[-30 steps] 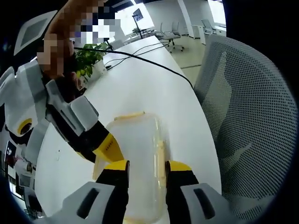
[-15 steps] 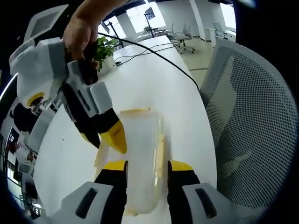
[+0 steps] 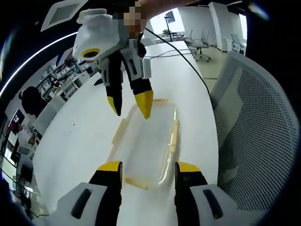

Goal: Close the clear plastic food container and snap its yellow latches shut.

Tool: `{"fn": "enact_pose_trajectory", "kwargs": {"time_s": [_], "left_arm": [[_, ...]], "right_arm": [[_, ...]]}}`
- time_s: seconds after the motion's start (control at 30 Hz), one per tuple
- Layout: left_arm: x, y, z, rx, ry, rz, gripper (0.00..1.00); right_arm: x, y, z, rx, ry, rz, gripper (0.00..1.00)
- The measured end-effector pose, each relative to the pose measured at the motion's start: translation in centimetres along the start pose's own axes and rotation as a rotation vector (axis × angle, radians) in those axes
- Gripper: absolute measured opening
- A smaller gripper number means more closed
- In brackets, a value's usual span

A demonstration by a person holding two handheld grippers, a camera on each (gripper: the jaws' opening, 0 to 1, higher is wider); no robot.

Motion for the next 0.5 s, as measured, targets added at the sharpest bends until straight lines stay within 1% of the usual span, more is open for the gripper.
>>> {"fn": "enact_pose_trajectory", "kwargs": {"time_s": [0.1, 0.23, 0.33, 0.5], "left_arm": [[-0.4, -0.6, -0.3, -0.039, 0.003, 0.002, 0.43], [-0.7, -1.4, -0.5, -0.087, 0.004, -0.011, 0.49], [-0.9, -1.7, -0.6, -0.107, 0.009, -0.015, 0.49], [-1.0, -1.9, -0.7, -0.157, 0.033, -0.003, 0.49]], "right_arm": [[-0.5, -0.5, -0.2, 0.011, -0.021, 0.013, 0.42], [-1.2, -1.5, -0.5, 0.035, -0.056, 0.042, 0.44], [-1.6, -2.1, -0.8, 0.053, -0.08, 0.062, 0.46], [-2.2, -3.4, -1.4, 0.08, -0.118, 0.092, 0.47]]}}
Point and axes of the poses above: the point that each gripper's makers call its tool centre point, and the gripper's own axes: x roughly forward along the fingers, z roughly to its right, y roughly out of its top, the point moved 8 cm from there along -x, roughly backward along the fingers, and after that the axes turned 2 degrees about x, right-handed, at the moved point
